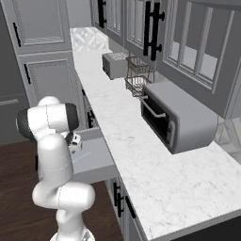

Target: Take a straw from the drawer in front and place it inside the glass cup on the dining counter.

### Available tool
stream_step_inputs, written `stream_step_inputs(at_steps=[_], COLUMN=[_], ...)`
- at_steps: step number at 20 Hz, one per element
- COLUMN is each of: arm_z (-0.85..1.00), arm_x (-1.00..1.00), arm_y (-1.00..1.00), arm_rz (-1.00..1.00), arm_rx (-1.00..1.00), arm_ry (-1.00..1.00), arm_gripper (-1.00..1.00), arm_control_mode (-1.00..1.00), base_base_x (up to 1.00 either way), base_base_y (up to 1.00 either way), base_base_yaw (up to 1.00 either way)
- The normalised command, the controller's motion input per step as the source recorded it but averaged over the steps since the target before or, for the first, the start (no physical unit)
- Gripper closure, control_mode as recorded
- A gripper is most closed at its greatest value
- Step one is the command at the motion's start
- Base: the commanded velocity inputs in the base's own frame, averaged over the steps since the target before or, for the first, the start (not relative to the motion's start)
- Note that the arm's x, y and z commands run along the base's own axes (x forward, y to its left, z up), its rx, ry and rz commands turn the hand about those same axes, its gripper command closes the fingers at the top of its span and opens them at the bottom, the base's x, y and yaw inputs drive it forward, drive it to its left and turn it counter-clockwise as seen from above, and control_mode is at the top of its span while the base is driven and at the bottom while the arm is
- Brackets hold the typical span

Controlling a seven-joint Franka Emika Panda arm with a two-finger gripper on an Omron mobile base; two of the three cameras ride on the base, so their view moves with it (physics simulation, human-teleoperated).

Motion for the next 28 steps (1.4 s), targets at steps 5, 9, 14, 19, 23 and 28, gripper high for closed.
stream_step_inputs(at_steps=[5,9,14,19,23,28], arm_z=[0.02,-0.1,-0.3,-0.28,-0.35,-0.35], arm_x=[0.39,0.3,0.32,0.45,0.46,0.32], arm_y=[-0.41,-0.03,-0.08,-0.11,-0.12,-0.31], arm_rz=[-0.08,-0.02,-0.03,-0.04,-0.03,-0.04], arm_rx=[-0.07,-0.12,-0.12,-0.03,0.0,0.0], arm_ry=[0.0,0.0,0.04,0.05,0.06,0.06], arm_gripper=[-1.0,-1.0,-1.0,-1.0,-1.0,-1.0], arm_control_mode=[-1.0,-1.0,-1.0,-1.0,-1.0,-1.0], base_base_x=[0.0,0.0,0.0,0.0,0.0,0.0], base_base_y=[0.0,0.0,0.0,0.0,0.0,0.0], base_base_yaw=[0.0,0.0,0.0,0.0,0.0,0.0])
